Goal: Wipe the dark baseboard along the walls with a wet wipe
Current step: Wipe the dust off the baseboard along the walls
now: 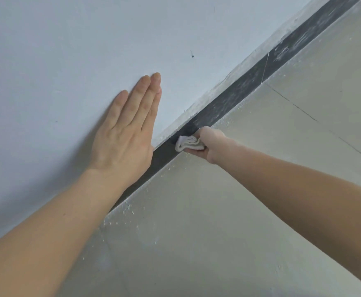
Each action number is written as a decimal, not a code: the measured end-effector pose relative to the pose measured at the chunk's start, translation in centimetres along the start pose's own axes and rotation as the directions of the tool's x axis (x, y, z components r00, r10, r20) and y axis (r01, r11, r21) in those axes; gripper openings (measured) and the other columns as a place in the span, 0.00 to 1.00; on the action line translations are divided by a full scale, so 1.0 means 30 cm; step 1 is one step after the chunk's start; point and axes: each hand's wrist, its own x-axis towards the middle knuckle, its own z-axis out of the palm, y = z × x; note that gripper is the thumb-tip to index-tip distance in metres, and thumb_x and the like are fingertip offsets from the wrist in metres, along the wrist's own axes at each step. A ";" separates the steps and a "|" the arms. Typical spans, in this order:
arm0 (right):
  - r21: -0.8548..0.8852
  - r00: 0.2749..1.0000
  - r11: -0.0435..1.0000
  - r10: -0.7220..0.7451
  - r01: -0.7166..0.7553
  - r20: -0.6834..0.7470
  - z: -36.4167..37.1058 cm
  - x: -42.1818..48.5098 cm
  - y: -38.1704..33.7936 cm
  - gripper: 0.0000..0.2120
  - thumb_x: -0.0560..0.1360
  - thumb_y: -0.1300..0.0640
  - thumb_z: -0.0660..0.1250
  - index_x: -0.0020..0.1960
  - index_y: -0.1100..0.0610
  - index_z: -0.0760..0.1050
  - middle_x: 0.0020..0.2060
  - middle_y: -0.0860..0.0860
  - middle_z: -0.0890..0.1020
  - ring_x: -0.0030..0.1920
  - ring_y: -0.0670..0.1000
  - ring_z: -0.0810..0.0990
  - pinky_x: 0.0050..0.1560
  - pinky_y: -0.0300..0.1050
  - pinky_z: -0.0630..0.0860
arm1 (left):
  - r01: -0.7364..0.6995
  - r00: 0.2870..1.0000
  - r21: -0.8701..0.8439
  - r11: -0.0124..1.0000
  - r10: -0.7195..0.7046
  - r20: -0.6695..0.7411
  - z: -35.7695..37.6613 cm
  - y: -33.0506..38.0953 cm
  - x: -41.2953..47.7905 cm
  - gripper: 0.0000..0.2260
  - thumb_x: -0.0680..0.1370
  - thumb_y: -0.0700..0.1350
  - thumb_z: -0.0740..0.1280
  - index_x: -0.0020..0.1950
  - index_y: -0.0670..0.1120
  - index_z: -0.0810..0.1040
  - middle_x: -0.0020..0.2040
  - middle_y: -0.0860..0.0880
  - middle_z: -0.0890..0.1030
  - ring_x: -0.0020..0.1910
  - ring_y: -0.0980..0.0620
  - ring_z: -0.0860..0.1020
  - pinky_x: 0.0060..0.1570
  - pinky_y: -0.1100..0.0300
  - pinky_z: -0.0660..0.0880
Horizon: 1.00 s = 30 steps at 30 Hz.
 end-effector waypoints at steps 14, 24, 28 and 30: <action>-0.161 0.988 0.981 0.121 -0.105 0.094 0.088 -0.003 0.265 0.10 0.76 0.64 0.62 0.57 0.62 0.71 0.46 0.56 0.77 0.41 0.54 0.79 0.49 0.47 0.81 | 0.013 0.995 -0.013 1.000 -0.012 0.098 -0.015 0.033 0.022 0.40 0.71 0.43 0.59 0.77 0.38 0.39 0.77 0.44 0.36 0.76 0.49 0.37 0.74 0.52 0.37; 0.124 0.992 0.992 0.023 -0.038 0.122 0.134 0.031 0.183 0.15 0.78 0.67 0.58 0.64 0.64 0.69 0.48 0.57 0.75 0.40 0.52 0.77 0.31 0.39 0.81 | -0.119 0.992 -0.058 0.991 0.121 0.042 -0.009 -0.055 0.010 0.34 0.71 0.41 0.53 0.77 0.38 0.49 0.78 0.45 0.47 0.77 0.51 0.45 0.75 0.56 0.39; 0.436 0.999 0.899 -0.035 0.046 -0.034 0.013 0.036 0.077 0.17 0.77 0.68 0.59 0.65 0.69 0.70 0.47 0.59 0.77 0.36 0.52 0.79 0.32 0.41 0.82 | -0.115 0.992 -0.108 0.987 0.119 0.031 -0.018 -0.051 0.013 0.34 0.72 0.40 0.54 0.78 0.38 0.49 0.78 0.46 0.48 0.77 0.50 0.47 0.75 0.56 0.40; 0.525 0.993 0.849 0.004 0.060 -0.121 -0.032 0.029 0.052 0.14 0.75 0.68 0.61 0.59 0.69 0.76 0.41 0.59 0.82 0.31 0.53 0.82 0.39 0.45 0.83 | -0.115 0.993 -0.145 0.983 0.118 0.013 -0.028 -0.051 0.010 0.34 0.71 0.38 0.53 0.77 0.38 0.50 0.78 0.45 0.49 0.77 0.48 0.47 0.75 0.55 0.41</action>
